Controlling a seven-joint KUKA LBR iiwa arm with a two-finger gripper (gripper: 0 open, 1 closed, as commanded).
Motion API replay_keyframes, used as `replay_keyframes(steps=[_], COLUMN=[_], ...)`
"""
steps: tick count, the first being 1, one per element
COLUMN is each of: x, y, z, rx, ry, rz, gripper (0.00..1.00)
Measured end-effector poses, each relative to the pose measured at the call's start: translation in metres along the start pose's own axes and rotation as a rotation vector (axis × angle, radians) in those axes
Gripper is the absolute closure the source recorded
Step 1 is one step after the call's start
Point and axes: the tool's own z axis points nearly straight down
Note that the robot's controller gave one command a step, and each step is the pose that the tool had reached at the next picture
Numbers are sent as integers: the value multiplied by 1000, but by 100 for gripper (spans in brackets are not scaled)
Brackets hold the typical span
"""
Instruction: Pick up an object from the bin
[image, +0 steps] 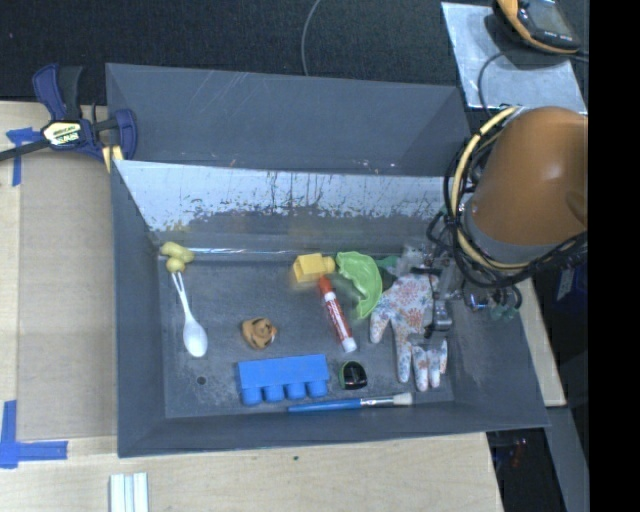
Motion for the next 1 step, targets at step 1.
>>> replay_keyframes(steps=[1], x=[-2], y=[0], z=[-3], rx=[1], ry=[-7], rz=[-2], gripper=[0])
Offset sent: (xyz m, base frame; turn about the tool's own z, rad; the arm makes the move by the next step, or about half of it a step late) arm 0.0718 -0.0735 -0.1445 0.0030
